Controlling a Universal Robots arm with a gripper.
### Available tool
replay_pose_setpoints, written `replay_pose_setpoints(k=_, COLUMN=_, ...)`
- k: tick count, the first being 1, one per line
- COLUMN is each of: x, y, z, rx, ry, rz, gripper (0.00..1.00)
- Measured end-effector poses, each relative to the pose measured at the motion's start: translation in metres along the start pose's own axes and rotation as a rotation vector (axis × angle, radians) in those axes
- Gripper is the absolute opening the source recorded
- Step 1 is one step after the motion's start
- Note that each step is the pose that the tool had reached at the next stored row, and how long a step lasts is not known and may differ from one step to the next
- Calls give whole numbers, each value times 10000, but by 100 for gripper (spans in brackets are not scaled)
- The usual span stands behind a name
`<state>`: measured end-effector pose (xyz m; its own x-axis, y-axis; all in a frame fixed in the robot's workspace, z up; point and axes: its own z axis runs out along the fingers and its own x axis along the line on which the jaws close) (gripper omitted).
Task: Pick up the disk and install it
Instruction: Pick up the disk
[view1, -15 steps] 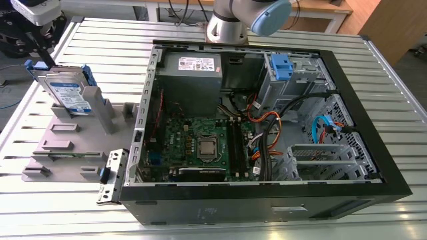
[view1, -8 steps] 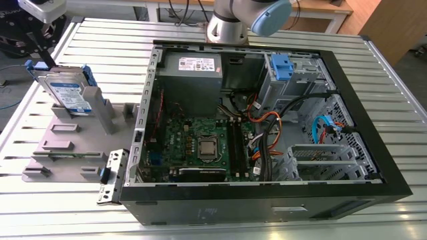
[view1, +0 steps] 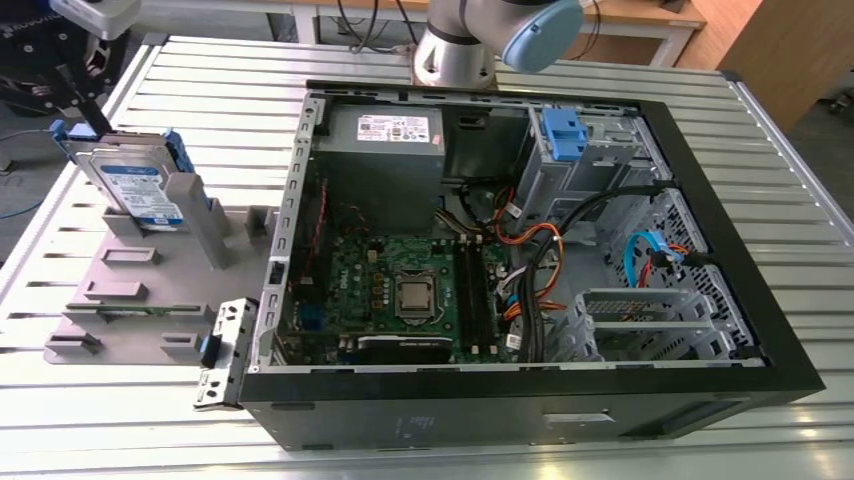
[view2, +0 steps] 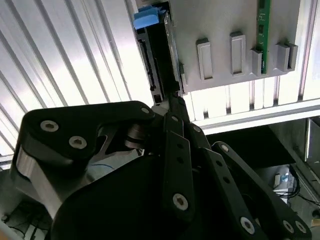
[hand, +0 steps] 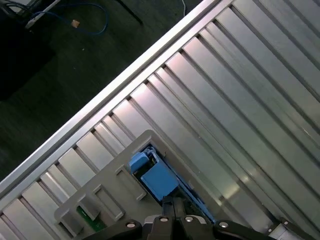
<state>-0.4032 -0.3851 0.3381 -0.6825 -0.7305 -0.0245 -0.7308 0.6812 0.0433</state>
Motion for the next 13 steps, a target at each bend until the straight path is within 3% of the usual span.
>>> replay_pose_setpoints(k=13, x=1, y=-1, z=18, rx=-58, ry=102, rz=-2362, gripper=11)
